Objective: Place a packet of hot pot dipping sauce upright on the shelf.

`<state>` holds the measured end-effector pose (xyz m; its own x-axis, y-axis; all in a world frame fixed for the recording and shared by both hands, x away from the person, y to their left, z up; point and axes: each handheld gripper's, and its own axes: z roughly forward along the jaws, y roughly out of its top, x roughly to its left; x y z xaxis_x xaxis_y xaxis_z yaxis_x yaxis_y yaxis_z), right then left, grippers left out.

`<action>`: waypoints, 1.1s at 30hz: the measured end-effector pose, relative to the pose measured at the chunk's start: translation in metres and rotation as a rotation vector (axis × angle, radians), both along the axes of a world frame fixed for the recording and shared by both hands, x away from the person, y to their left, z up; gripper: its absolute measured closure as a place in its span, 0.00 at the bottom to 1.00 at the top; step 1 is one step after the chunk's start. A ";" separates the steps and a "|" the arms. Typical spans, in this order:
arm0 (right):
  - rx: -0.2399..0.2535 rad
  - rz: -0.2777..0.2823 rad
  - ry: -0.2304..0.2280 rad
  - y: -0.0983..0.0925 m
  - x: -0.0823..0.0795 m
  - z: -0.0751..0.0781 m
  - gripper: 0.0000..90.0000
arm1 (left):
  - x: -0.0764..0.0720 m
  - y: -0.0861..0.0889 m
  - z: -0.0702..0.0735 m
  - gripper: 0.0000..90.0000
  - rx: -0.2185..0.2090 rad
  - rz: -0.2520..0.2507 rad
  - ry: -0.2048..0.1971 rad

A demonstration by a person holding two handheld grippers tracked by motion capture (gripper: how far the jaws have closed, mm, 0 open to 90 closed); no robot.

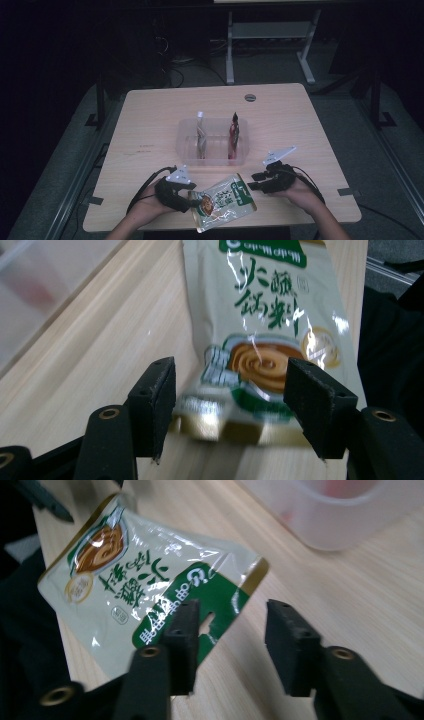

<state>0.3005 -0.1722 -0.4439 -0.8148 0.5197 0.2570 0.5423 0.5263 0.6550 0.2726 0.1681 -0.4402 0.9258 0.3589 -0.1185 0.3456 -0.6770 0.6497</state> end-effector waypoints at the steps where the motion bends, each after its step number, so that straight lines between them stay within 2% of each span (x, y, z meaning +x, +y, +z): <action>1: 0.005 -0.014 0.002 -0.002 -0.002 0.001 0.58 | 0.001 -0.004 0.001 0.41 -0.002 0.007 0.007; 4: -0.003 -0.057 -0.027 -0.009 -0.013 0.004 0.52 | 0.006 -0.017 0.000 0.41 0.021 0.001 0.013; 5: 0.004 -0.076 -0.033 -0.013 -0.017 0.005 0.50 | 0.008 -0.018 0.000 0.41 0.041 -0.017 0.011; 6: 0.003 -0.088 -0.037 -0.015 -0.020 0.006 0.49 | 0.007 -0.023 -0.003 0.41 0.036 -0.006 0.017; 7: 0.006 -0.102 -0.042 -0.017 -0.023 0.007 0.49 | 0.008 -0.025 -0.006 0.41 0.051 -0.007 0.011; 9: 0.017 -0.088 -0.066 -0.021 -0.028 0.008 0.48 | 0.009 -0.029 -0.009 0.40 0.066 -0.017 0.005; 11: 0.009 -0.078 -0.077 -0.021 -0.028 0.008 0.47 | 0.010 -0.031 -0.012 0.40 0.072 -0.029 0.008; 15: 0.005 -0.065 -0.062 -0.022 -0.024 0.003 0.46 | 0.008 -0.032 -0.016 0.40 0.076 -0.032 0.016; 16: 0.003 -0.074 -0.050 -0.023 -0.024 0.003 0.45 | 0.008 -0.032 -0.016 0.40 0.073 -0.032 0.014; 20: 0.001 -0.085 -0.051 -0.025 -0.023 0.001 0.44 | 0.005 -0.033 -0.017 0.41 0.070 -0.030 0.003; 21: 0.000 -0.089 -0.051 -0.026 -0.023 0.001 0.43 | 0.005 -0.034 -0.016 0.42 0.082 -0.045 -0.005; 23: -0.003 -0.099 -0.053 -0.027 -0.024 0.000 0.43 | 0.002 -0.036 -0.016 0.44 0.089 -0.043 -0.016; 26: -0.011 -0.103 -0.056 -0.028 -0.024 -0.001 0.43 | 0.001 -0.037 -0.015 0.48 0.094 -0.022 -0.025; 28: -0.012 -0.108 -0.051 -0.029 -0.024 -0.002 0.43 | 0.001 -0.037 -0.015 0.56 0.093 -0.003 -0.023; 33: -0.012 -0.120 -0.043 -0.031 -0.024 -0.002 0.43 | 0.004 -0.033 -0.015 0.69 0.087 0.003 -0.010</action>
<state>0.2766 -0.2035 -0.4462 -0.7568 0.6168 0.2162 0.5732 0.4674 0.6730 0.2771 0.1350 -0.4547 0.9255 0.3707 -0.0771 0.3417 -0.7302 0.5917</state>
